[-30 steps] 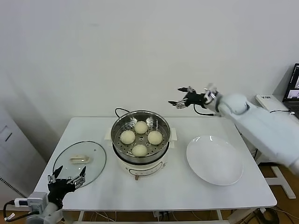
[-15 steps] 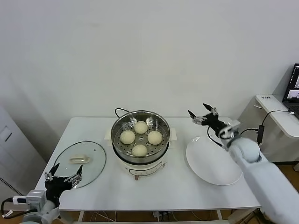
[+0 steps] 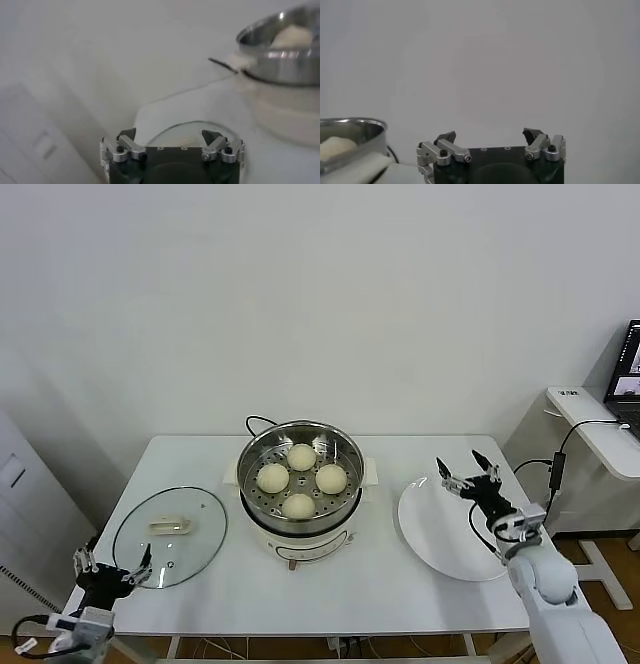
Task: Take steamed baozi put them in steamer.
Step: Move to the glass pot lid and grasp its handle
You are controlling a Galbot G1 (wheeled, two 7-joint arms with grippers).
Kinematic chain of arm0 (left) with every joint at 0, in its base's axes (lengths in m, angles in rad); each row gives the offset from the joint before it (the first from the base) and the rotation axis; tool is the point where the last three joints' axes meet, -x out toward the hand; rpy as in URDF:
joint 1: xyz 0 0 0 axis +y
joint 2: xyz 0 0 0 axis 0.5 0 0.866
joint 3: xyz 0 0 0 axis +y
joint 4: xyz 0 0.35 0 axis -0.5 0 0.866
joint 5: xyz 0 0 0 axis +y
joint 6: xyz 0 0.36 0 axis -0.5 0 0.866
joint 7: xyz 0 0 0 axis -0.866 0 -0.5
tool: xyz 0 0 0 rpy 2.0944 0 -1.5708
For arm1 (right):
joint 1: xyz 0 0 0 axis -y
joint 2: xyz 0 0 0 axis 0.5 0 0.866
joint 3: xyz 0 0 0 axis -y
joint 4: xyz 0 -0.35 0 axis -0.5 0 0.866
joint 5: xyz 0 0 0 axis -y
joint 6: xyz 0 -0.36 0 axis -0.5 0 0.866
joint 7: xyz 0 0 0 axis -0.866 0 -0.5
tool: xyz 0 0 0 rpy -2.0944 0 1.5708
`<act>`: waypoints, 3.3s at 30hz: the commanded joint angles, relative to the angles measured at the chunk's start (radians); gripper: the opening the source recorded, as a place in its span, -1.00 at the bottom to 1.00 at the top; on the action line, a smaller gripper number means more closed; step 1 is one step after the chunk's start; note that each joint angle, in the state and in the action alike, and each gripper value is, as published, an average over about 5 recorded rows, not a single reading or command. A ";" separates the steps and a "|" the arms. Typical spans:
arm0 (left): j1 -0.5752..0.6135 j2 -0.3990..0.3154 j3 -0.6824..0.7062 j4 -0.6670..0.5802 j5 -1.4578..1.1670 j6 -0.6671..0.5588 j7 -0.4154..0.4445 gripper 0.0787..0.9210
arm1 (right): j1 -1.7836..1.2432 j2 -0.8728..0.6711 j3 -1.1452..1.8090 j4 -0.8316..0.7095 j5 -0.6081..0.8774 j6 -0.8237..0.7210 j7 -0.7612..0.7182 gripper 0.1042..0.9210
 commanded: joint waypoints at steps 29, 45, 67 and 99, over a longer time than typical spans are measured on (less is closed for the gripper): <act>-0.328 -0.102 0.003 0.559 1.227 -0.434 -0.183 0.77 | -0.120 0.103 0.136 -0.043 -0.094 0.054 -0.052 0.76; -0.408 -0.096 0.021 0.672 1.182 -0.429 -0.177 0.77 | -0.116 0.101 0.127 -0.057 -0.146 0.071 -0.081 0.76; -0.521 -0.102 0.060 0.750 1.174 -0.412 -0.174 0.75 | -0.117 0.109 0.128 -0.065 -0.165 0.080 -0.089 0.76; -0.444 0.002 0.008 0.475 0.893 -0.410 -0.021 -0.93 | -0.089 0.096 0.116 -0.070 -0.162 0.075 -0.085 0.76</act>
